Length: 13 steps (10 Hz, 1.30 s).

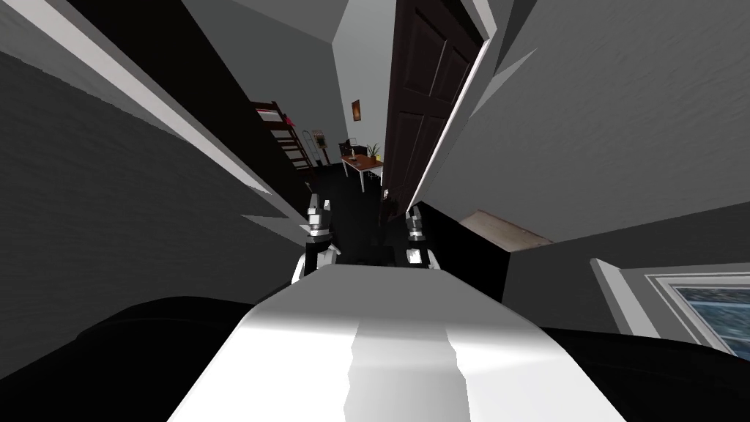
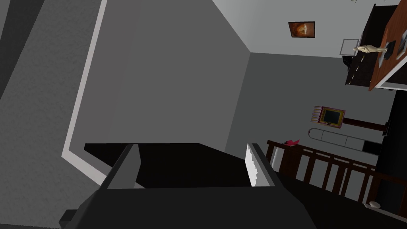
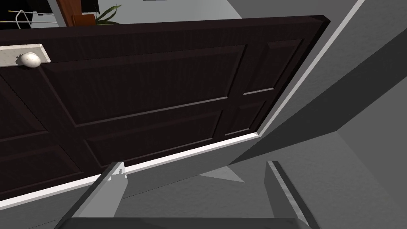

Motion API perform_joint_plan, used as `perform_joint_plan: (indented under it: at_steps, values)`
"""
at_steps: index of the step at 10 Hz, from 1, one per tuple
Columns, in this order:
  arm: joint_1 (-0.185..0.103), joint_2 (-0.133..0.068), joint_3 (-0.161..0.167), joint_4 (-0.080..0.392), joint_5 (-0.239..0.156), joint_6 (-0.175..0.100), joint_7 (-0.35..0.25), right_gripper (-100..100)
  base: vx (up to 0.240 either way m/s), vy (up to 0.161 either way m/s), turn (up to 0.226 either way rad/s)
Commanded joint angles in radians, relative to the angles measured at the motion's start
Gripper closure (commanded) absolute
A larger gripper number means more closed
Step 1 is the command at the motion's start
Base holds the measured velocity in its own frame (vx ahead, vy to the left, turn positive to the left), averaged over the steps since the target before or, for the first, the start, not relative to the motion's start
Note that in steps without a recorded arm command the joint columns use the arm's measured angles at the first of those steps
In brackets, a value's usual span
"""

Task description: Push the door open

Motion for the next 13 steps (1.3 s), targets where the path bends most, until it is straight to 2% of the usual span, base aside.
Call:
perform_joint_plan:
  at_steps: [1,10,11,13]
  values:
    - [-0.024,-0.006,0.002,0.048,0.008,-0.011,-0.004,-100,0.091,-0.064,0.037]
    - [-0.142,-0.025,0.017,0.321,0.057,-0.09,-0.029,-100,0.09,-0.064,0.053]
    - [-0.142,-0.025,0.017,0.327,0.057,-0.09,-0.029,-100,0.071,-0.047,0.018]
    - [-0.168,-0.027,0.02,0.39,0.069,-0.108,-0.035,-100,0.067,-0.043,0.045]
